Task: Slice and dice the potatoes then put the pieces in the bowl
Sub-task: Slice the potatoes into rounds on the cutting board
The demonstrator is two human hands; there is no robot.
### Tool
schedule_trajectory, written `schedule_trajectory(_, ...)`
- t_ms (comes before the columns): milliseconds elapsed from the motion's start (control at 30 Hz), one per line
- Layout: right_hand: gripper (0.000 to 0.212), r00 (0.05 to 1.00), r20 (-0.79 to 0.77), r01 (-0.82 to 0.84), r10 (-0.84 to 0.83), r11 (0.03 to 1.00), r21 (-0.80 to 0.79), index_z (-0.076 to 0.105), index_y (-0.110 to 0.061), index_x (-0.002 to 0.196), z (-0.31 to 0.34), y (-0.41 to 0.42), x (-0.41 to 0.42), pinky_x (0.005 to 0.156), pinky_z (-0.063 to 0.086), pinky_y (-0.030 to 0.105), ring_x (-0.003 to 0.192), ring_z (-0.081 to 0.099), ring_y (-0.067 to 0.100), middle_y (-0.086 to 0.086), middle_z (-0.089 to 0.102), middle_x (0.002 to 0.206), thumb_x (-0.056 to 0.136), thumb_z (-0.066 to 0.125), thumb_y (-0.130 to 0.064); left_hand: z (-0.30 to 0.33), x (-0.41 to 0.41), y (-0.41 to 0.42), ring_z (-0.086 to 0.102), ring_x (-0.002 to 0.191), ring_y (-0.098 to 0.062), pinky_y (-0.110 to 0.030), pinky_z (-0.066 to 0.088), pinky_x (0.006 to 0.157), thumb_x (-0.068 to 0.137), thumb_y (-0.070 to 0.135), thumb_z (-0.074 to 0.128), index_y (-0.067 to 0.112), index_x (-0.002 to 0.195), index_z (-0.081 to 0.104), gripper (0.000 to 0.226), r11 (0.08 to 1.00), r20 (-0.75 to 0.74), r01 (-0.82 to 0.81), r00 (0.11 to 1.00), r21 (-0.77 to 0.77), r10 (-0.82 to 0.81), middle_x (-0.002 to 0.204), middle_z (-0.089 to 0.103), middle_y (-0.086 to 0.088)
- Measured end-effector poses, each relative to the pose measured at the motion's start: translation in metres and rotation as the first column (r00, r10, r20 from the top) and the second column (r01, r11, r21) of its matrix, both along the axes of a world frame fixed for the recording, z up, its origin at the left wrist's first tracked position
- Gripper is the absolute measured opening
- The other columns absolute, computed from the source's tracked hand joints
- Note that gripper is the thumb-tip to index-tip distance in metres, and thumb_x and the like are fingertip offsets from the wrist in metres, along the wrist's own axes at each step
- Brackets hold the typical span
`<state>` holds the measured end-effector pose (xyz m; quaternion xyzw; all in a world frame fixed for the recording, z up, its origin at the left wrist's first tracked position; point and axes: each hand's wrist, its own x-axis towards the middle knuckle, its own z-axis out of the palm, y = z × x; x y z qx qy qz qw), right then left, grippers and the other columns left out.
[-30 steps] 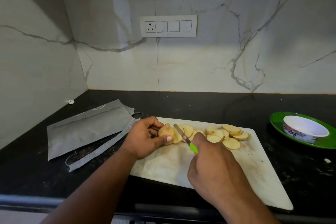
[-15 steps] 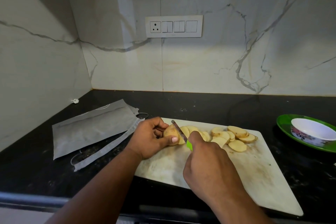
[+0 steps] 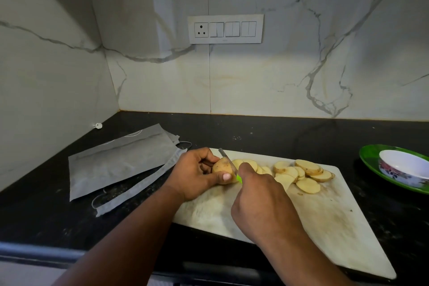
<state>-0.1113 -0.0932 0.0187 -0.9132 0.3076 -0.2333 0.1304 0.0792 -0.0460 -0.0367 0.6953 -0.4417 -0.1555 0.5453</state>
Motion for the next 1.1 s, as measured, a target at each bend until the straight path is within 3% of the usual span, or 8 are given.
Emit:
schedule_trajectory(167, 0.043, 1.000, -0.027, -0.009, 0.010, 1.000, 0.018, 0.043, -0.031, 0.131, -0.009, 0.009, -0.022, 0.055, 0.033, 0.019, 0.073, 0.052, 0.011, -0.010, 0.057, 0.086, 0.091, 0.051, -0.019, -0.002, 0.002, 0.000, 0.075, 0.089, -0.036, -0.053, 0.063, 0.084, 0.066, 0.030, 0.096, 0.015, 0.090, 0.071, 0.038, 1.000, -0.007, -0.007, 1.000, -0.012, 0.007, 0.093, 0.079, -0.008)
schedule_trajectory(300, 0.037, 1.000, -0.030, 0.006, -0.006, 1.000, 0.006, 0.047, -0.028, 0.124, -0.004, 0.002, 0.000, 0.056, 0.033, 0.023, 0.072, 0.045, 0.014, -0.008, 0.043, 0.078, 0.090, 0.052, -0.018, -0.002, 0.000, 0.001, 0.071, 0.089, -0.042, -0.055, 0.061, 0.084, 0.064, 0.033, 0.096, 0.018, 0.087, 0.071, 0.037, 0.999, 0.017, 0.013, 1.000, -0.036, -0.013, 0.091, 0.077, -0.008)
schedule_trajectory(467, 0.028, 0.999, -0.031, -0.024, 0.025, 0.998, 0.054, 0.052, -0.027, 0.115, -0.004, -0.002, 0.009, 0.050, 0.028, 0.021, 0.069, 0.043, 0.012, -0.011, 0.041, 0.074, 0.089, 0.052, -0.017, -0.005, 0.002, 0.001, 0.071, 0.088, -0.038, -0.053, 0.061, 0.082, 0.066, 0.042, 0.097, 0.025, 0.090, 0.072, 0.038, 0.999, 0.061, 0.013, 0.998, -0.029, -0.011, 0.093, 0.077, -0.004)
schedule_trajectory(633, 0.042, 0.996, -0.061, -0.066, 0.071, 0.994, 0.083, 0.050, -0.031, 0.126, -0.013, 0.007, -0.011, 0.066, 0.036, 0.022, 0.089, 0.059, 0.015, -0.007, 0.063, 0.099, 0.087, 0.053, -0.015, -0.008, 0.007, -0.003, 0.073, 0.089, -0.039, -0.051, 0.063, 0.083, 0.074, 0.023, 0.094, 0.017, 0.091, 0.070, 0.030, 0.999, 0.018, -0.021, 1.000, -0.030, 0.021, 0.091, 0.077, -0.009)
schedule_trajectory(767, 0.043, 0.996, -0.055, -0.069, 0.074, 0.994, 0.087, 0.049, -0.034, 0.125, -0.009, 0.008, -0.022, 0.064, 0.036, 0.019, 0.078, 0.053, 0.010, -0.011, 0.054, 0.084, 0.086, 0.053, -0.017, -0.009, 0.006, -0.003, 0.072, 0.089, -0.040, -0.053, 0.062, 0.083, 0.077, 0.020, 0.093, 0.016, 0.092, 0.070, 0.028, 0.999, 0.019, -0.027, 0.999, -0.029, 0.028, 0.090, 0.076, -0.011)
schedule_trajectory(933, 0.020, 0.994, -0.103, -0.021, 0.031, 0.995, 0.095, 0.046, -0.035, 0.102, -0.004, 0.004, -0.054, 0.065, 0.046, 0.023, 0.077, 0.056, 0.010, -0.008, 0.057, 0.080, 0.086, 0.050, -0.023, -0.007, 0.006, -0.001, 0.074, 0.088, -0.030, -0.046, 0.064, 0.082, 0.074, 0.025, 0.095, 0.017, 0.096, 0.070, 0.034, 1.000, 0.060, -0.018, 0.998, -0.023, 0.020, 0.093, 0.076, -0.007)
schedule_trajectory(1100, 0.025, 1.000, 0.004, -0.011, 0.011, 0.998, 0.058, 0.044, -0.039, 0.115, 0.001, 0.002, -0.059, 0.064, 0.046, 0.018, 0.077, 0.057, 0.007, -0.011, 0.059, 0.084, 0.093, 0.051, -0.029, -0.004, 0.002, 0.004, 0.065, 0.075, -0.029, -0.048, 0.063, 0.073, 0.064, 0.027, 0.101, 0.021, 0.099, 0.069, 0.048, 0.997, 0.042, -0.050, 0.998, -0.062, 0.053, 0.093, 0.071, -0.016)
